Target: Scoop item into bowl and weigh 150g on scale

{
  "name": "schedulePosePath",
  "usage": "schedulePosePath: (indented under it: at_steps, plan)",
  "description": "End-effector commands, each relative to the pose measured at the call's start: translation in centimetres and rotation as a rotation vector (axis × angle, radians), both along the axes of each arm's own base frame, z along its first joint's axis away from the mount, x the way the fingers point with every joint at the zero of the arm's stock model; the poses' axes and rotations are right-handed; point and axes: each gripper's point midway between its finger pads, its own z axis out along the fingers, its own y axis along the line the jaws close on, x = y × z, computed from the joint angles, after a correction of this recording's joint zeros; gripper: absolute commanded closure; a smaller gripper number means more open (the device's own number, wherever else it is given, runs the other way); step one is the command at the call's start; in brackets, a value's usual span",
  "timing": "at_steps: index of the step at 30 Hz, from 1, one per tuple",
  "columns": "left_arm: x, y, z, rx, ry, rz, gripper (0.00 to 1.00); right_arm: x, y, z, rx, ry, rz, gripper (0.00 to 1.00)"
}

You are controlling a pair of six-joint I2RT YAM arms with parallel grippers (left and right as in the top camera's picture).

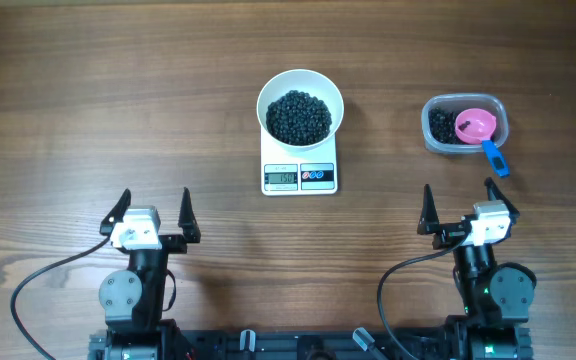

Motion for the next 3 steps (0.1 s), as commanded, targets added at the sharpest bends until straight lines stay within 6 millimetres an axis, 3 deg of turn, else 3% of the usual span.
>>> schedulePosePath:
  at_steps: [1, 3]
  plan:
    - [-0.04, 0.26, -0.14, -0.008, 0.002, 0.016, 0.00, -0.04, -0.28, 0.22, -0.011, -0.012, -0.015, 0.00]
    - [-0.04, 0.26, -0.14, -0.008, 0.002, 0.016, 0.00, -0.04, -0.28, 0.22, -0.011, -0.012, -0.015, 0.00]
